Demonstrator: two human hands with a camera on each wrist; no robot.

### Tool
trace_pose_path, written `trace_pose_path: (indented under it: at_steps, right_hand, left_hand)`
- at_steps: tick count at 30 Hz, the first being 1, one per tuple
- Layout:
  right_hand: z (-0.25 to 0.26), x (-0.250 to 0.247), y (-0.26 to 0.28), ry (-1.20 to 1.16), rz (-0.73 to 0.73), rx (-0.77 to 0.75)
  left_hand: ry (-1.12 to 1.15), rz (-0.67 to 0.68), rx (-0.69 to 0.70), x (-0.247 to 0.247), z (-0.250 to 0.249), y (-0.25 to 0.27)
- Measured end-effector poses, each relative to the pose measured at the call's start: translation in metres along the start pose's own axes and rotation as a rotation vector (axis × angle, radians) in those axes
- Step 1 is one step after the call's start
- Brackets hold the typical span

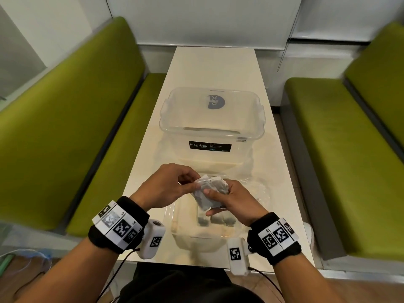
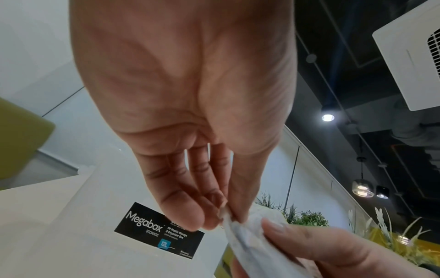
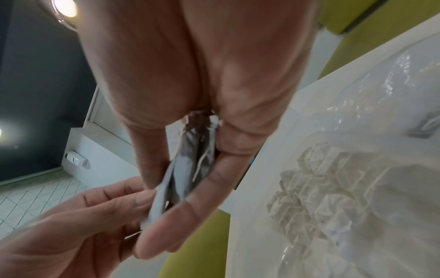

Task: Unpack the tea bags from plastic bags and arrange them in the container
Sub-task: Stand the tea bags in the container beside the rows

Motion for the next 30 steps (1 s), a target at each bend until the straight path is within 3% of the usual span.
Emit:
trace_pose_path:
  at_steps: [9, 16, 20, 30]
  right_hand:
    - [-0.013, -0.003, -0.012, -0.024, -0.031, -0.053]
    - [-0.012, -0.005, -0.017, 0.109, -0.088, -0.101]
    - [-0.013, -0.006, -0.016, -0.010, -0.105, -0.126]
    - [-0.023, -0.043, -0.001, -0.147, -0.429, -0.107]
  left_hand:
    - [0.112, 0.004, 0.009, -0.009, -0.003, 0.001]
    - [-0.006, 0.013, 0.074, -0.016, -0.007, -0.001]
    - [-0.040, 0.005, 0.057, -0.021, -0.004, -0.003]
    - [-0.238, -0.124, -0.079, -0.047, 0.021, -0.009]
Point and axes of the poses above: each hand's wrist, its own y-axis away from the middle knuckle, its own x-axis out of the palm, z = x × y, the point moved 3 cm from there along -y, towards the middle knuckle, and after that the axes turned 11 degrees about z, right-handed, at the moved point
